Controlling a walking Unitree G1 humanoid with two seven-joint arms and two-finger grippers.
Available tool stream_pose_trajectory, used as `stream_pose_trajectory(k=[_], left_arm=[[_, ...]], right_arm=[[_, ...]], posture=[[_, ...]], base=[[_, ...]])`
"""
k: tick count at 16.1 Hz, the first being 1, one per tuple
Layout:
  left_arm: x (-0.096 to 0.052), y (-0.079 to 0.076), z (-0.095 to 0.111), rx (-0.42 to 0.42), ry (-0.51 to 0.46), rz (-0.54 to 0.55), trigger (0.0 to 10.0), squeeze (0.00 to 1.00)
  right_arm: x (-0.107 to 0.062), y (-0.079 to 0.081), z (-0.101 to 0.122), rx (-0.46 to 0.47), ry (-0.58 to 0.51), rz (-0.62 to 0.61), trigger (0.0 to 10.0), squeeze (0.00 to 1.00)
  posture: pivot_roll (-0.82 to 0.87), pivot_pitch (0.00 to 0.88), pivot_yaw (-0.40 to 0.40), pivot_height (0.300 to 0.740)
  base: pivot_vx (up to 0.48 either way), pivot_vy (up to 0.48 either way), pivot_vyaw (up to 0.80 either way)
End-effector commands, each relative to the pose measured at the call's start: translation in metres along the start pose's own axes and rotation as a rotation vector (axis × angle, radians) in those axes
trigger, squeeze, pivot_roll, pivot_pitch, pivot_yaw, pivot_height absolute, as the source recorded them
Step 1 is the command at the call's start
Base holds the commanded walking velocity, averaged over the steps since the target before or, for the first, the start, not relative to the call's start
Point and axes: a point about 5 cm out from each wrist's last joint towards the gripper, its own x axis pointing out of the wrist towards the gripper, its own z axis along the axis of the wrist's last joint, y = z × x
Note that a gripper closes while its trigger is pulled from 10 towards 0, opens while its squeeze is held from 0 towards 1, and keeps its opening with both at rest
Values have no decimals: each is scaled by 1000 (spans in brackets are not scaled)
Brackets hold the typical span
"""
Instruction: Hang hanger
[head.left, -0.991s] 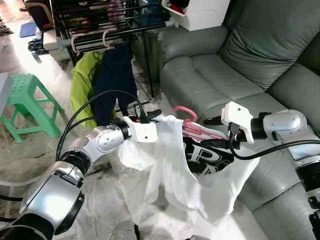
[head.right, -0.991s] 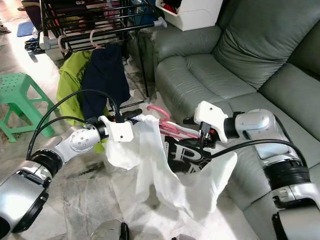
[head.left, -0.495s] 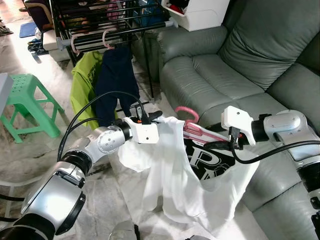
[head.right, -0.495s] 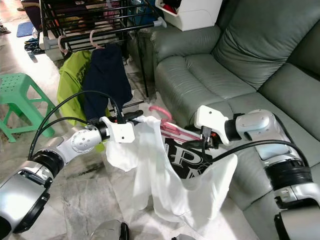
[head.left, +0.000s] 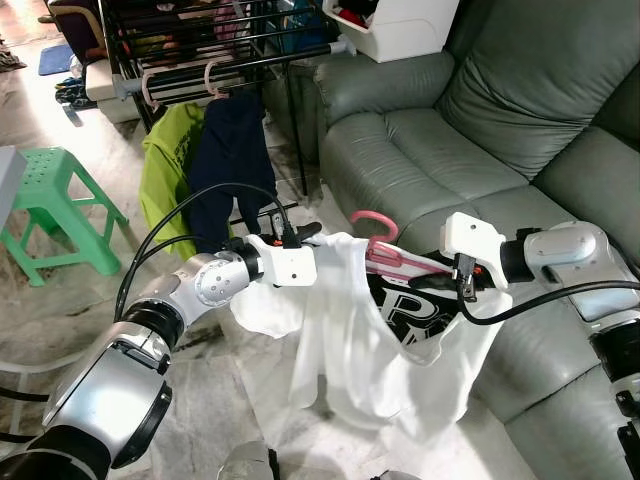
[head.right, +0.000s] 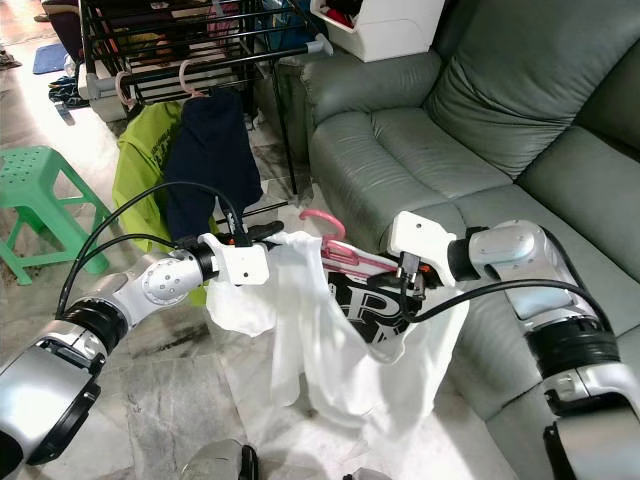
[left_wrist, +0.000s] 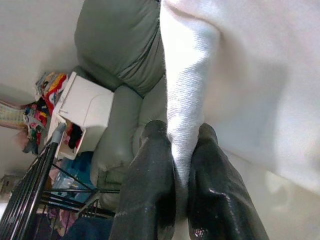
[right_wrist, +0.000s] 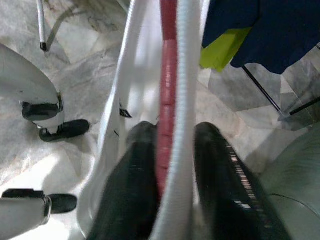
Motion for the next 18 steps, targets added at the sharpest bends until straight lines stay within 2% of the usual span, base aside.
stream_pose_trajectory(k=[1, 2, 3, 4, 5, 7, 11, 12, 13, 14, 16, 18], left_arm=[[2, 10, 3, 16, -17, 23, 0, 0], [2, 7, 2, 14, -8, 15, 0, 0], [2, 3, 1, -20, 3, -13, 4078, 0], [0, -8, -1, -60, 9, -70, 10000, 1000], [-2, -13, -3, -74, 20, -100, 10000, 1000], [-4, -16, -5, -90, 22, -98, 10000, 1000], [-13, -21, -6, -175, 0, -61, 10000, 1000], [-19, -24, -11, -259, 27, -13, 10000, 1000], [-24, -25, -15, -336, 45, 51, 10000, 1000], [-30, -30, -19, -454, 69, 124, 10000, 1000], [-40, -39, -26, -642, 131, 252, 10000, 1000], [-47, -43, -34, -793, 199, 382, 10000, 1000]], right_arm=[[-2, -6, 5, 14, -34, -36, 0, 0], [1, -5, 4, 29, -49, -40, 0, 0], [4, -2, 1, 41, -52, -34, 0, 0], [10, 7, -4, 70, -63, -14, 0, 0], [12, 10, -6, 81, -62, -12, 0, 0], [22, 20, -16, 178, -67, -88, 0, 0], [38, 39, -37, 376, -71, -301, 0, 0], [43, 44, -37, 465, -102, -412, 0, 0], [47, 50, -36, 496, -108, -481, 0, 0], [50, 55, -36, 537, -122, -606, 0, 0], [50, 58, -35, 605, -151, -752, 0, 0], [49, 59, -34, 647, -175, -834, 0, 0]], posture=[[-72, 0, 13, 740], [-72, 0, 13, 740], [-72, 0, 14, 740], [-70, 0, 14, 740], [-70, 0, 14, 740], [-63, 0, 8, 740], [-70, 0, 19, 740], [-83, 0, 33, 740], [-89, 0, 42, 740], [-91, 0, 48, 740], [-88, 0, 49, 740], [-86, 0, 44, 740]], base=[[0, 0, 0], [0, 0, 0], [0, 0, 0], [0, 0, 0], [0, 0, 0], [0, 0, 0], [0, 0, 0], [0, 0, 0], [0, 0, 0], [0, 0, 0], [0, 0, 0], [0, 0, 0]])
